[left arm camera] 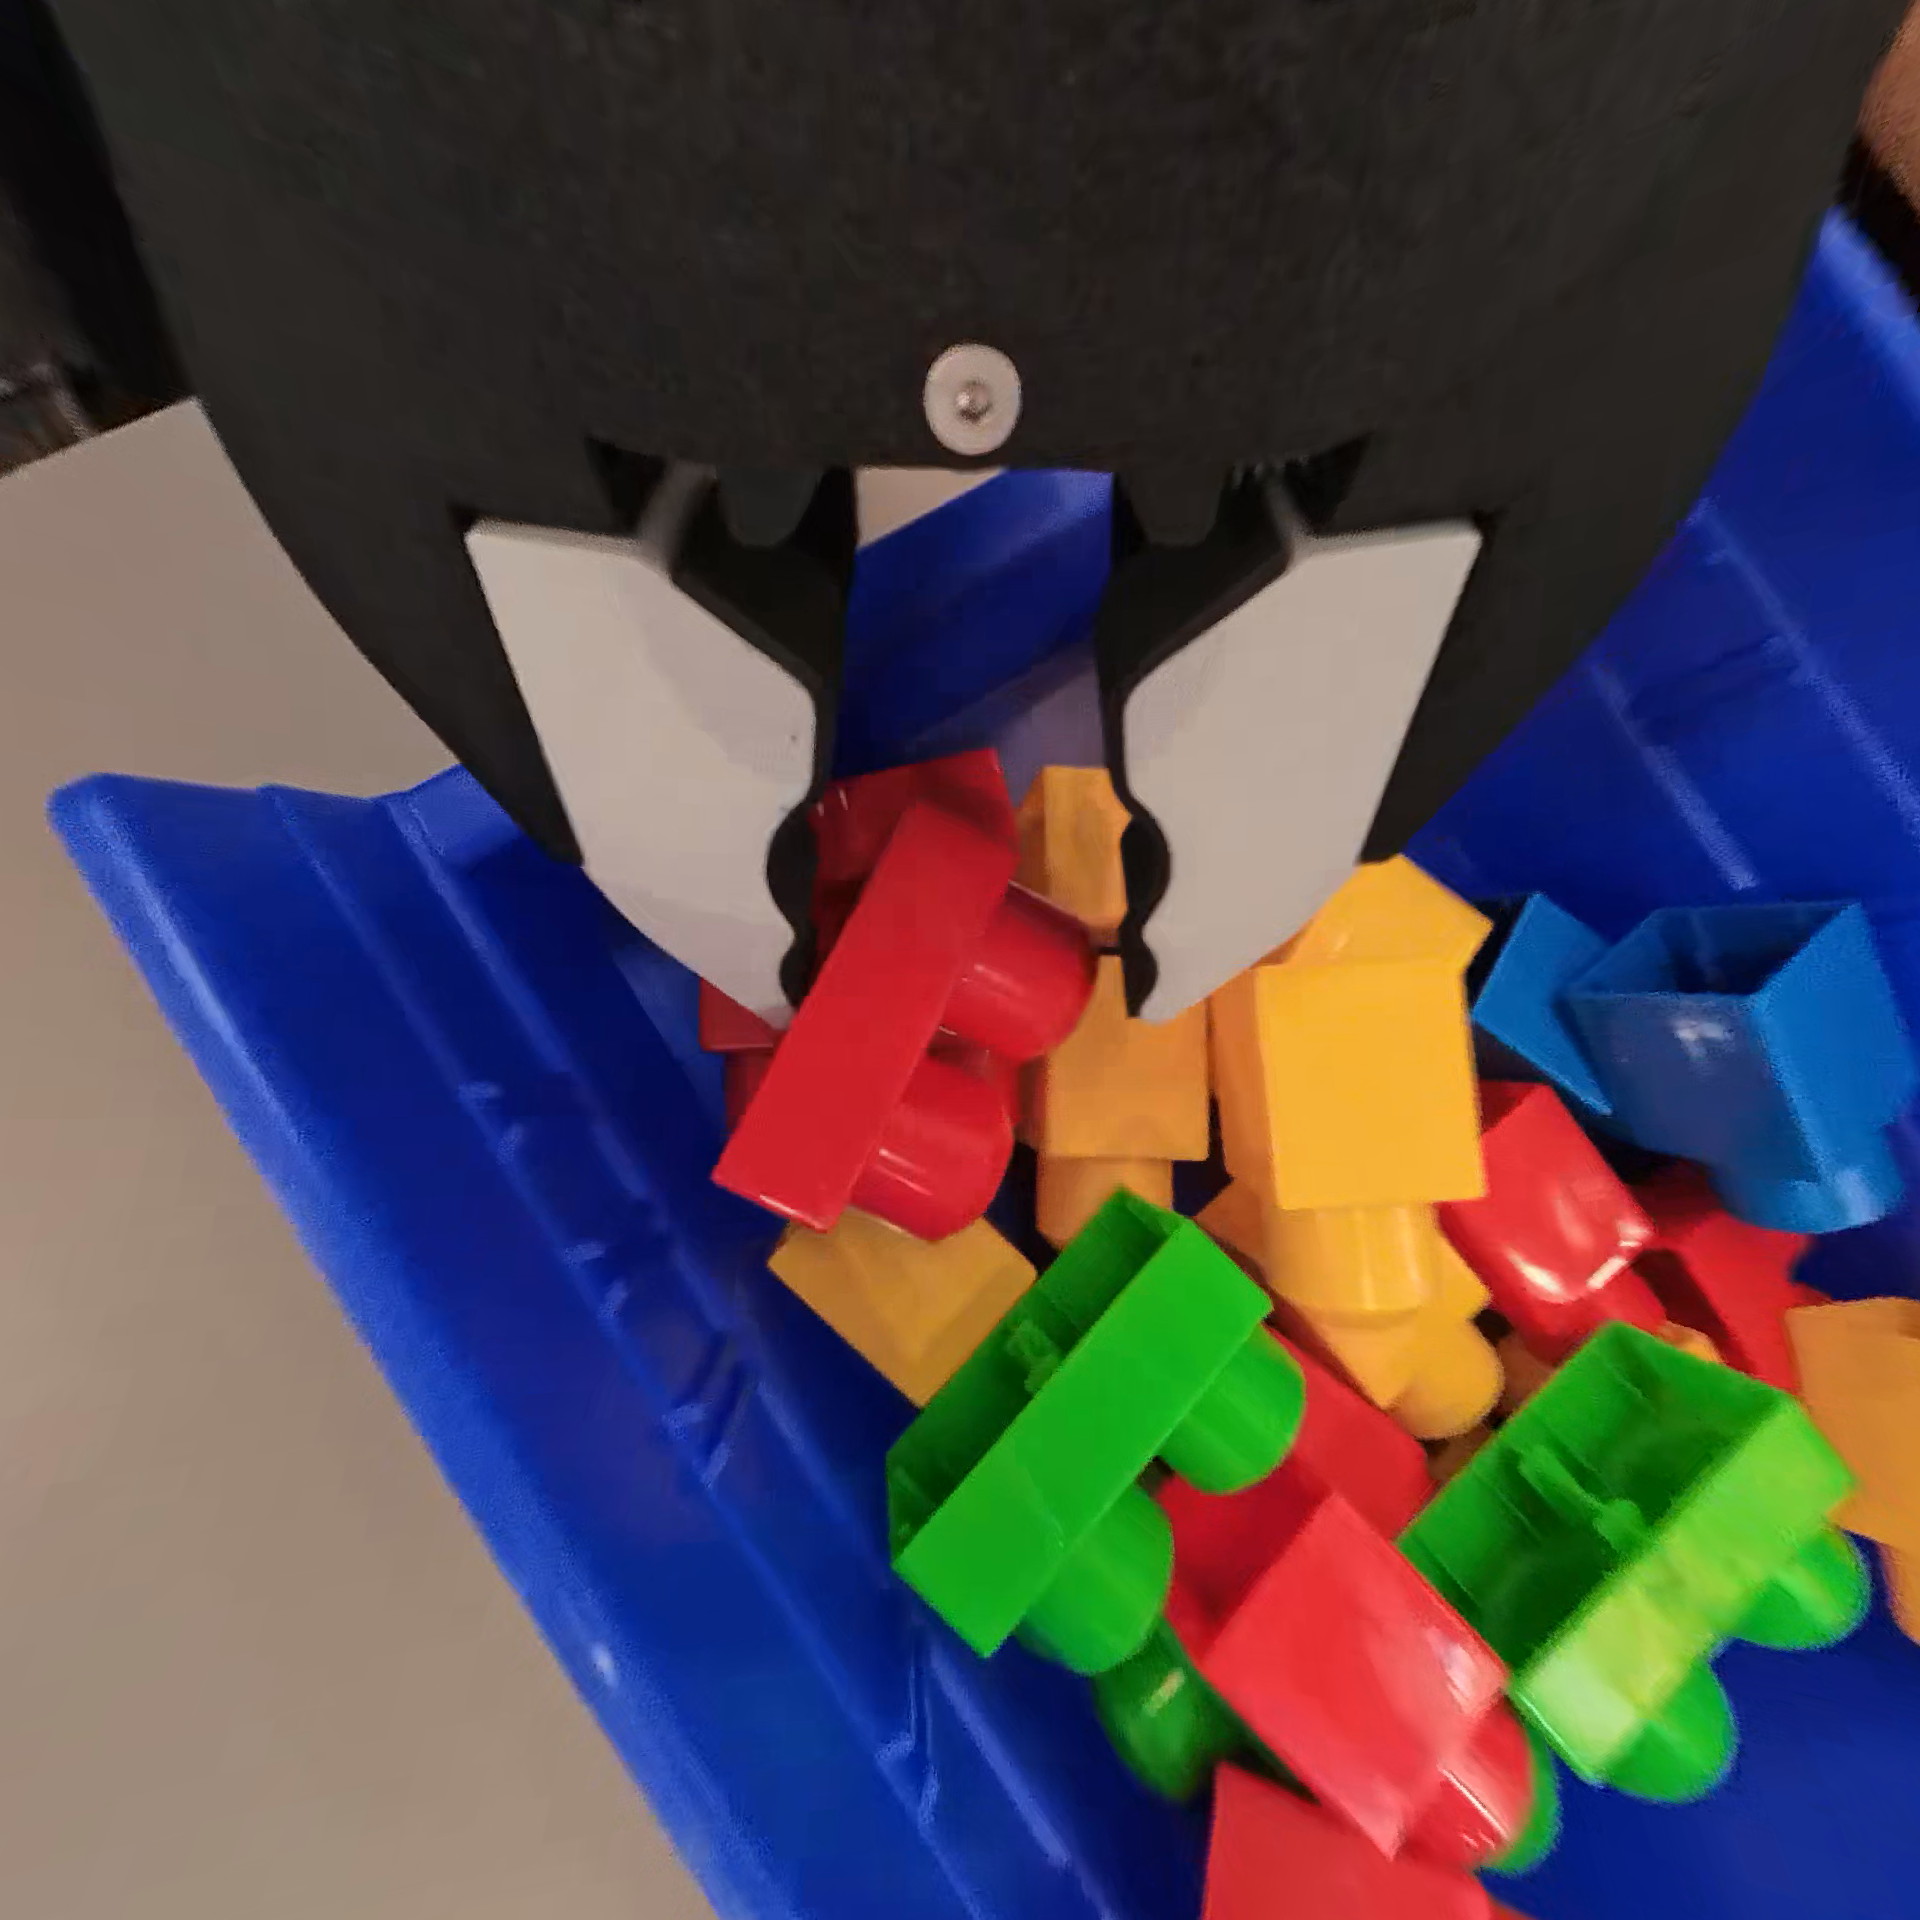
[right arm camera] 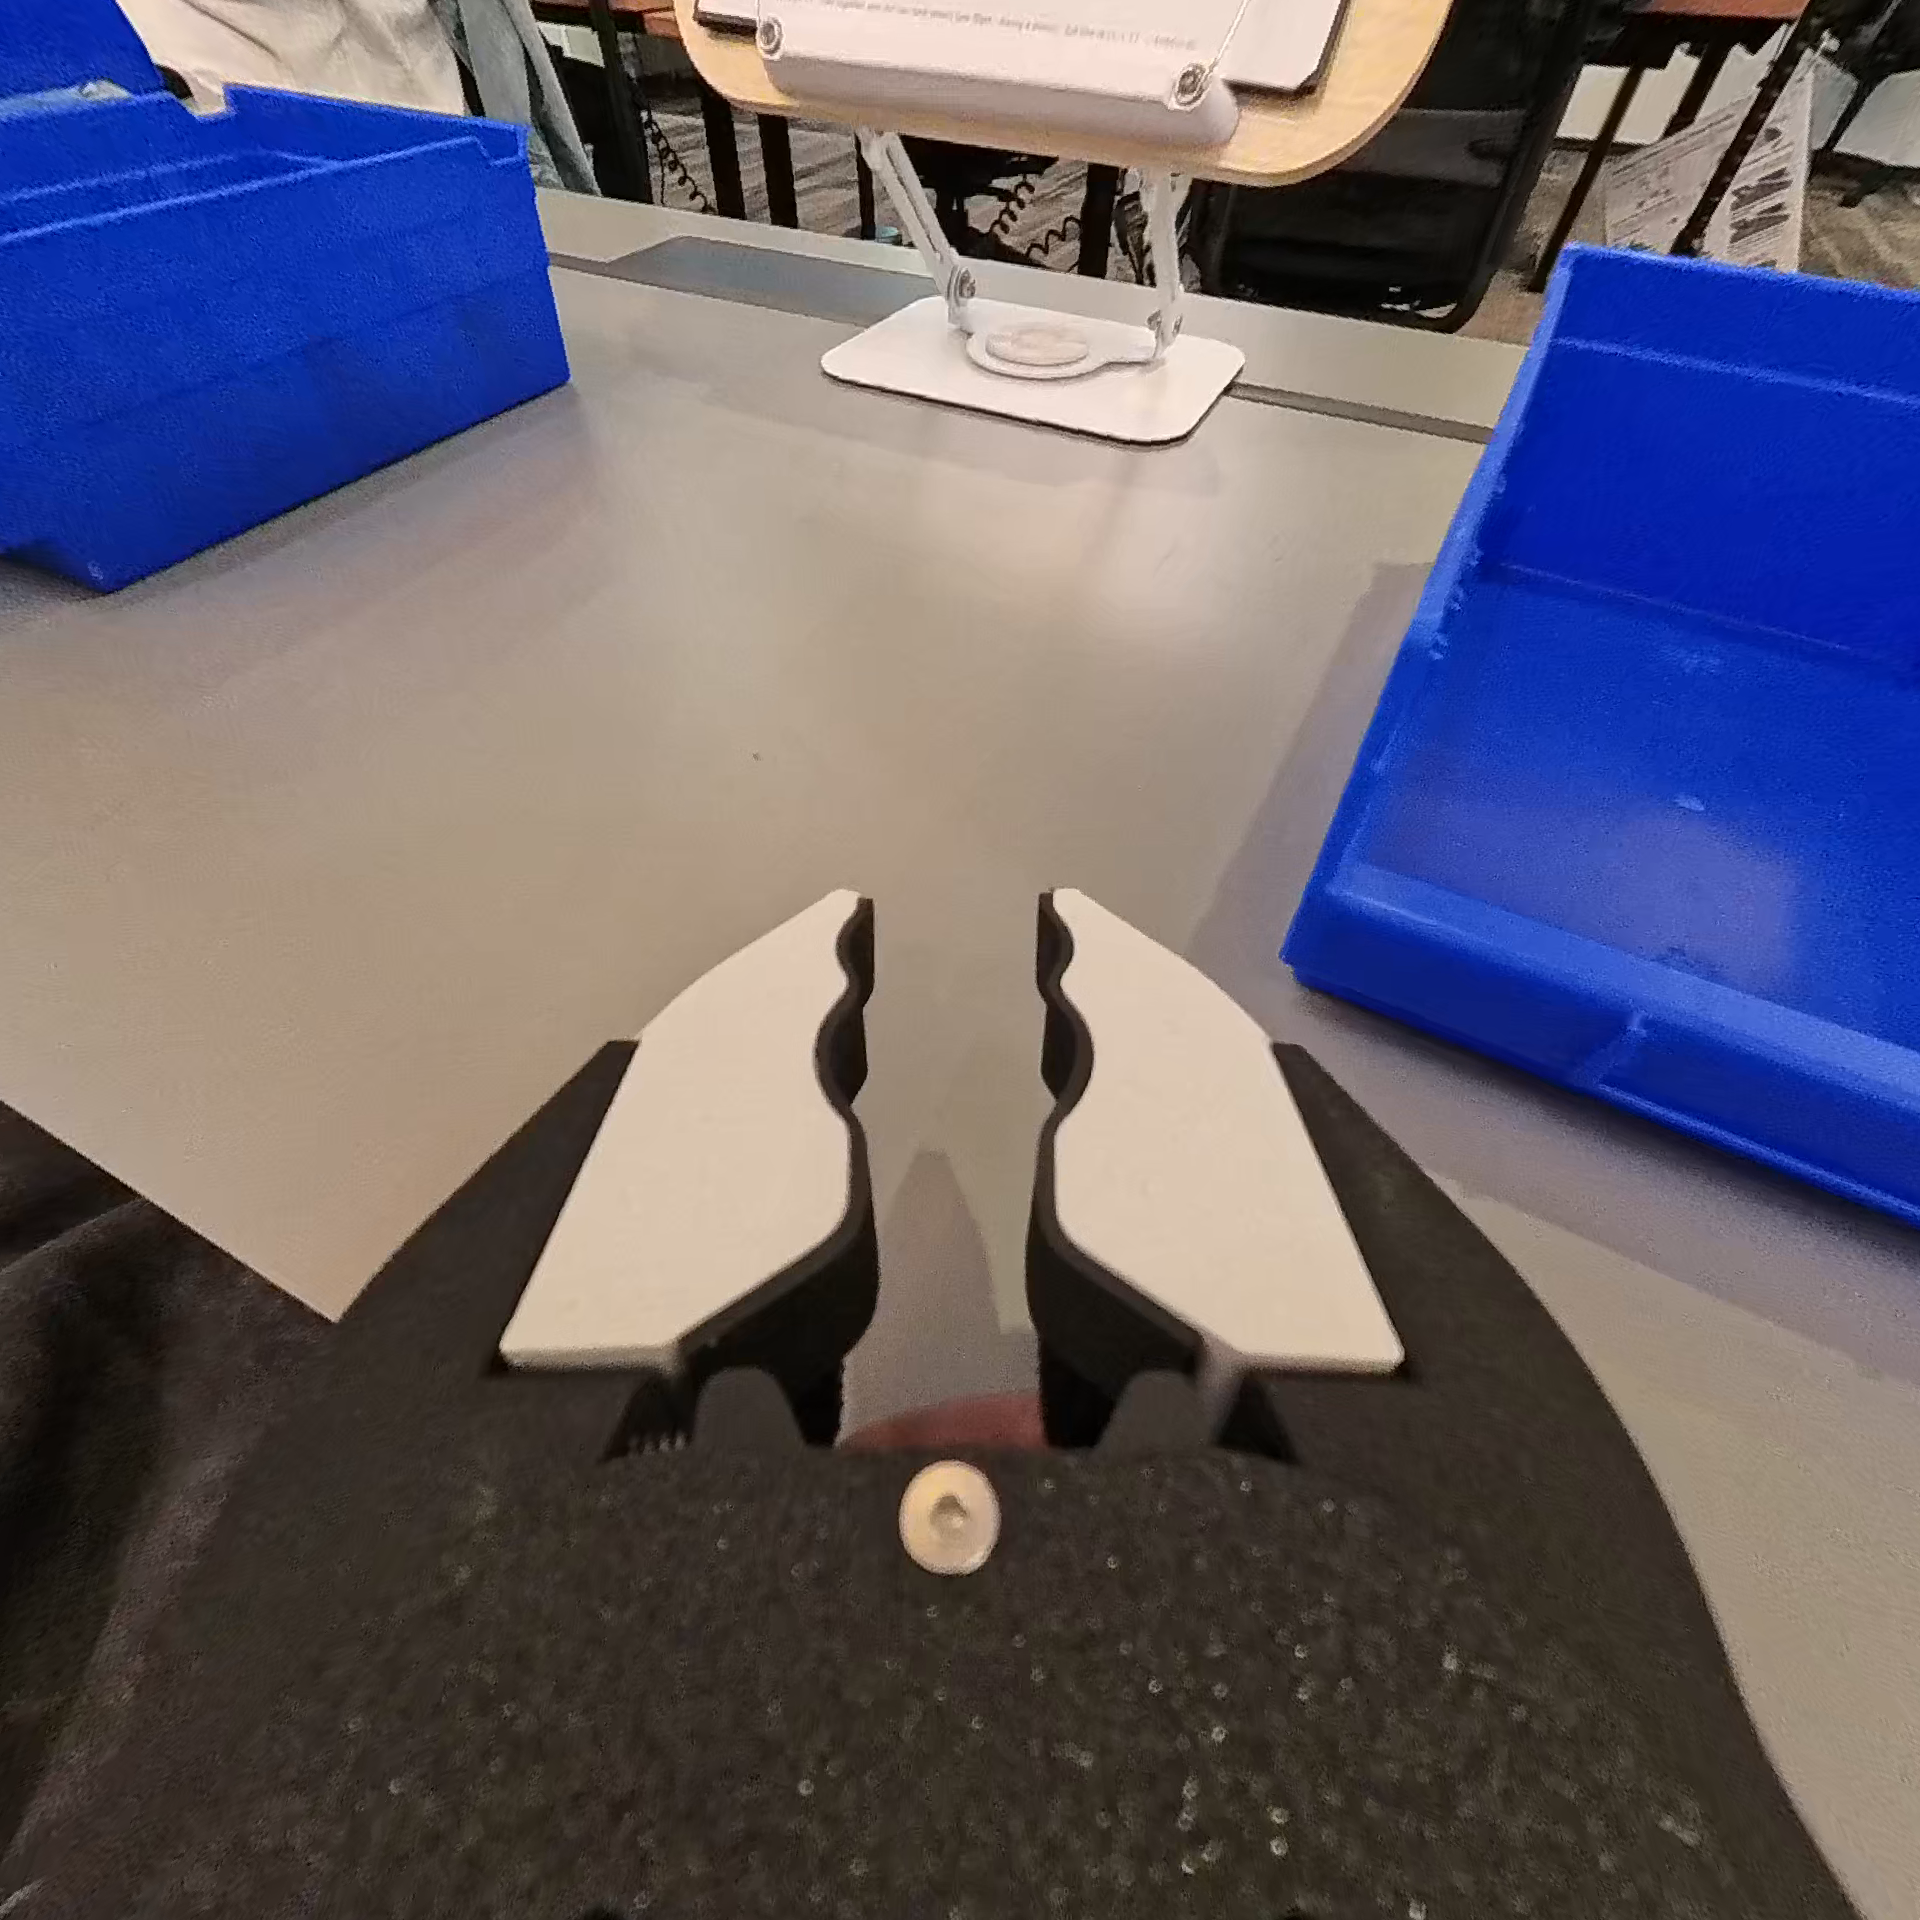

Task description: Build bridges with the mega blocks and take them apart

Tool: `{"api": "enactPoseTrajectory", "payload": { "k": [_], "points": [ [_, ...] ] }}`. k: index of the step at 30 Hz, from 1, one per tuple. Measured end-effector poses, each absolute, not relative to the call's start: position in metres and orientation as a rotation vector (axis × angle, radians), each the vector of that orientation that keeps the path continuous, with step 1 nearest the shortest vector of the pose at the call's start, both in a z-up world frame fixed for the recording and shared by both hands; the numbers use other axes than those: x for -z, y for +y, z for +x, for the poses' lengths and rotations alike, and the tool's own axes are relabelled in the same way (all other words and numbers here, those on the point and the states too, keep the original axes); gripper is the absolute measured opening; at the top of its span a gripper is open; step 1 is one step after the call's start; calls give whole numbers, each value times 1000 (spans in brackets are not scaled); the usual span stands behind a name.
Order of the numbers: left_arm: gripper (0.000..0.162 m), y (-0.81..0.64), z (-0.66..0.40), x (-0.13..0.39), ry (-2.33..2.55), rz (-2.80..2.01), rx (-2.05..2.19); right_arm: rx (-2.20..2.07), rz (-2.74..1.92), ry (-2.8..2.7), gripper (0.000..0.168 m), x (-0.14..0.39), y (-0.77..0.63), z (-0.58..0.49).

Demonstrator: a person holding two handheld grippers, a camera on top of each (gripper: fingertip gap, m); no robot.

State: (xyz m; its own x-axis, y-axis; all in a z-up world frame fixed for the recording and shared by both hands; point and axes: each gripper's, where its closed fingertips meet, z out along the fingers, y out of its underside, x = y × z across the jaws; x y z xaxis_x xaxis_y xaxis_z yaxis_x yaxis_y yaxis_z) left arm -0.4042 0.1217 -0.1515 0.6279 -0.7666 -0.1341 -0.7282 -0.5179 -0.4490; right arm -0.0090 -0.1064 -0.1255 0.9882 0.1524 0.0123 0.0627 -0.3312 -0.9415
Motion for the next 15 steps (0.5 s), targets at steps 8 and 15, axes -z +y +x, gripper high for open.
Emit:
{"api": "enactPoseTrajectory", "payload": {
  "k": [8, 15],
  "points": [
    [51, 130, -399, 112, 1196, -2275, 72, -77, -1904, -140, 26, 125, -110, -4],
    [51, 125, -271, 31, 1455, -1922, 258, -42, -1901, -165, 25, 125, -106, -8]
  ]
}}
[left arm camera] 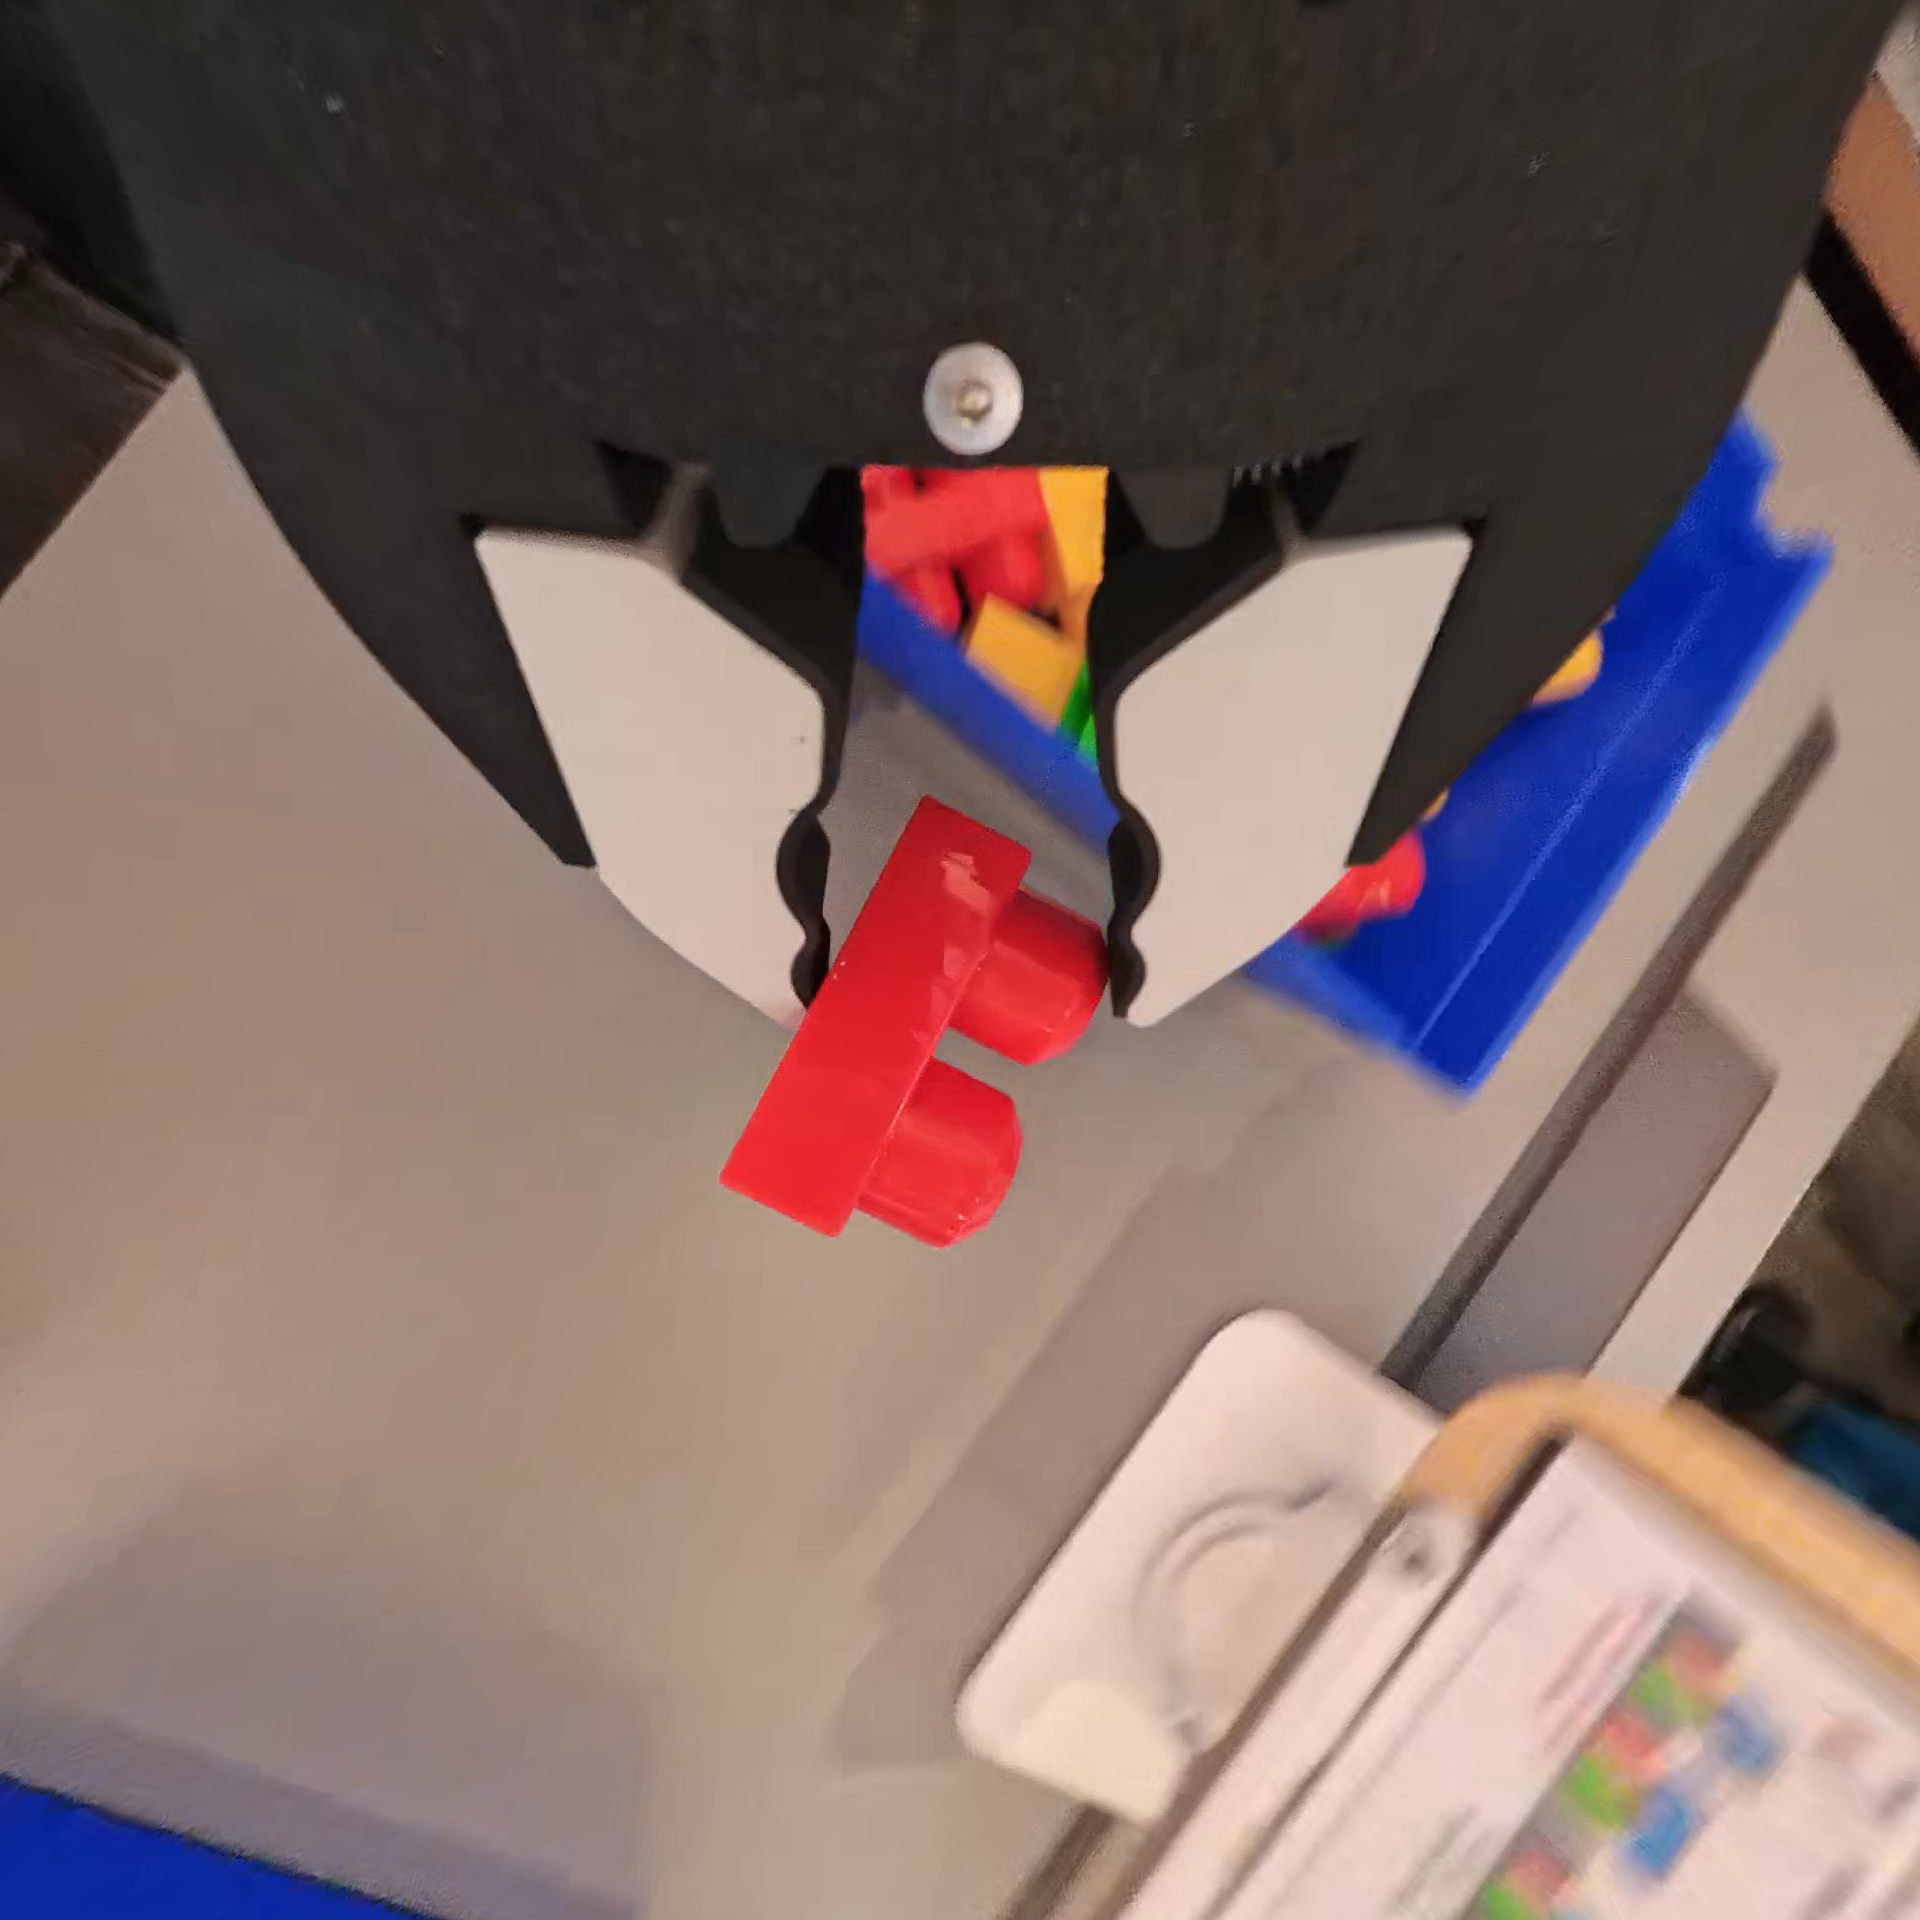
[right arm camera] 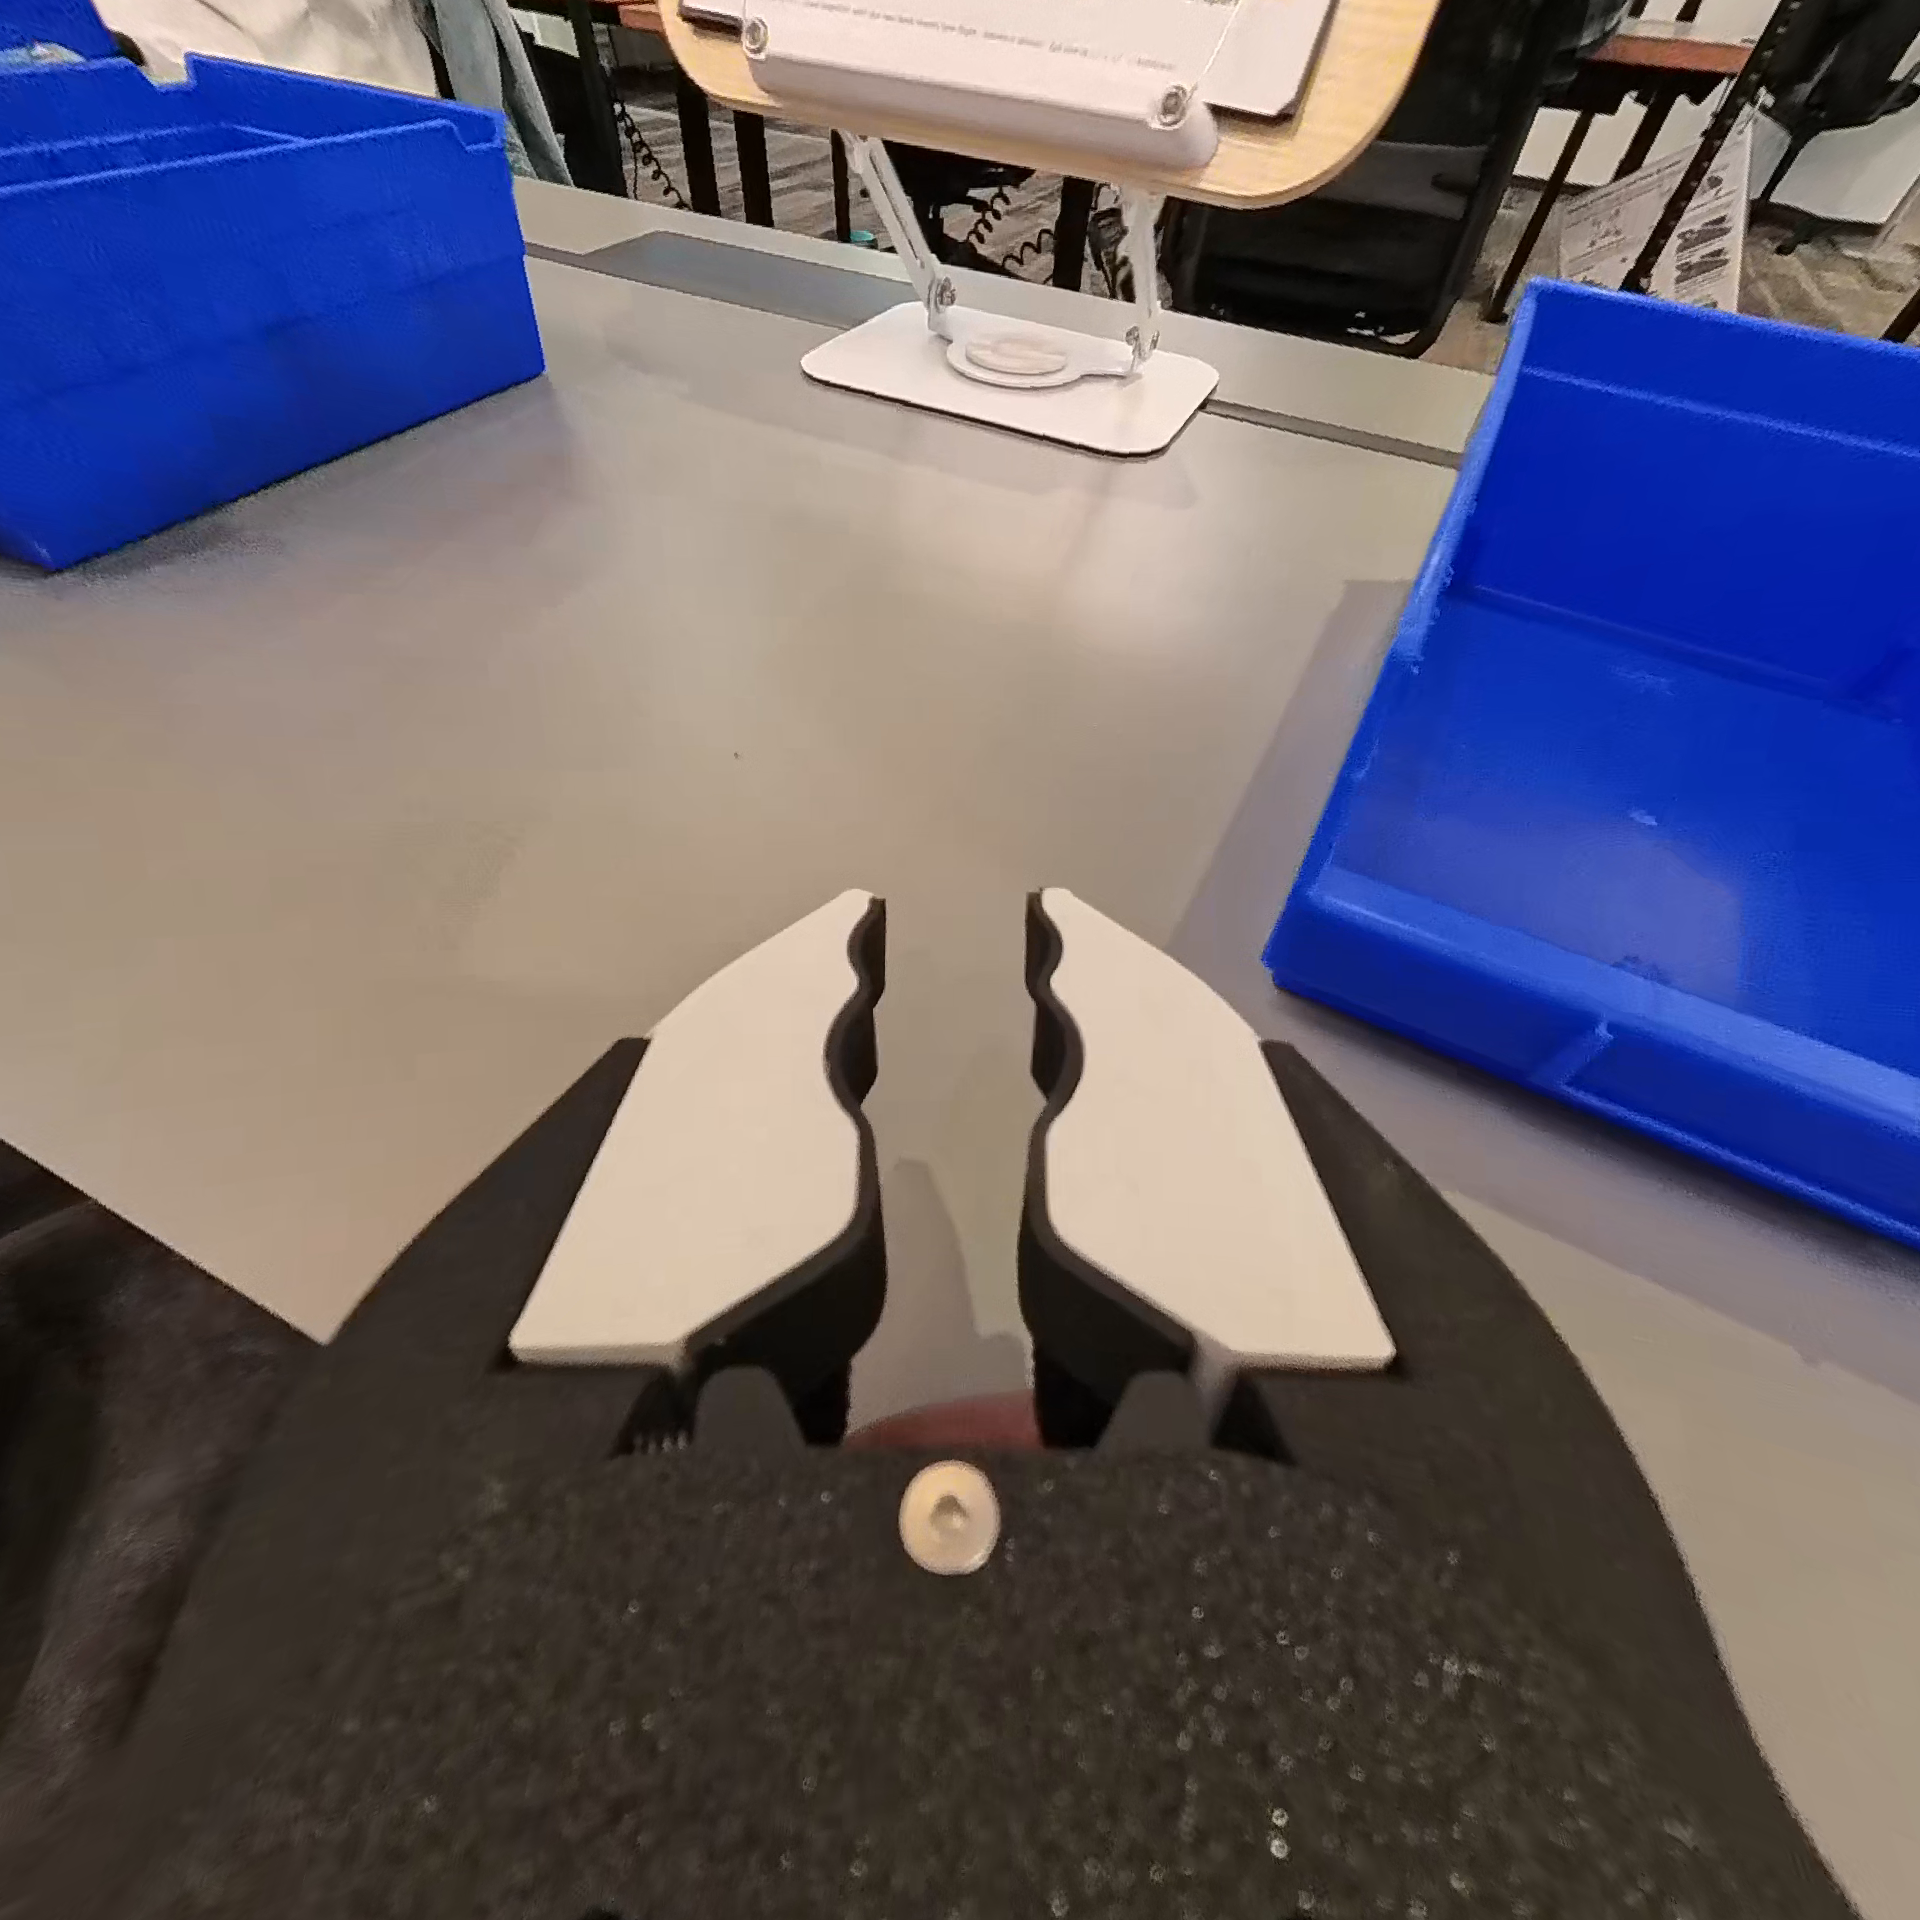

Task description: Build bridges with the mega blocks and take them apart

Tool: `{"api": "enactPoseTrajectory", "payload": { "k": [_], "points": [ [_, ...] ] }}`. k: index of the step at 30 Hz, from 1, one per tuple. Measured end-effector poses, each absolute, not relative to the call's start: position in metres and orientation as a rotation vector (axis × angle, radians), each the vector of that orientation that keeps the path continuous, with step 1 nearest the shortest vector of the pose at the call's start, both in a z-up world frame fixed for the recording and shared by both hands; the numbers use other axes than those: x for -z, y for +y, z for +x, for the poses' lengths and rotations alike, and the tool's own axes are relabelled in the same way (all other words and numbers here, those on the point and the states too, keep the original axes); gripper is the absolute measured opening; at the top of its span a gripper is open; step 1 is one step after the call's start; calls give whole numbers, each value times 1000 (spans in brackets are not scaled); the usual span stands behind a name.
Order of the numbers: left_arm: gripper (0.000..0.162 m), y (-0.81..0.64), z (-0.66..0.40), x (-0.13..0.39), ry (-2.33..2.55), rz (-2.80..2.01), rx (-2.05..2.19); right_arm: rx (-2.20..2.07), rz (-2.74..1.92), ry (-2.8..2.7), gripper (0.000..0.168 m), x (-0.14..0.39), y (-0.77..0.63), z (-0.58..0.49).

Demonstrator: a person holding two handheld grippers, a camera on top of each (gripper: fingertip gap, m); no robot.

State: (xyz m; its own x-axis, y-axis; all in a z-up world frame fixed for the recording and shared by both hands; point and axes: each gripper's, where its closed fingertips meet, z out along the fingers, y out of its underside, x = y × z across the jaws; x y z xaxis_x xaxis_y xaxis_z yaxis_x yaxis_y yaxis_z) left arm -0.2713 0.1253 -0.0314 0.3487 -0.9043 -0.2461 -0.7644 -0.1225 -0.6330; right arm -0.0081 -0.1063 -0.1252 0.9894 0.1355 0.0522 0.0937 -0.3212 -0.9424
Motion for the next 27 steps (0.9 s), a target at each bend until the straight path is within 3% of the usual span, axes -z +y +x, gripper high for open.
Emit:
{"api": "enactPoseTrajectory", "payload": {
  "k": [7, 17, 19, 23, 27],
  "points": [
    [51, 121, -146, 114, 2109, -1688, 213, 2, -1890, -211, 24, 127, -104, -17],
    [52, 150, -113, 176, 2309, -1749, 379, -2, -1892, -212, 24, 129, -107, -17],
    [52, 150, -116, 181, 2330, -1753, 380, -17, -1892, -197, 24, 129, -107, -14],
    [68, 155, -126, 175, 2312, -1705, 275, -64, -1886, -182, 24, 127, -106, -14],
    [72, 145, -155, 112, 2117, -1692, 314, -99, -1873, -180, 25, 123, -107, -15]
  ]
}}
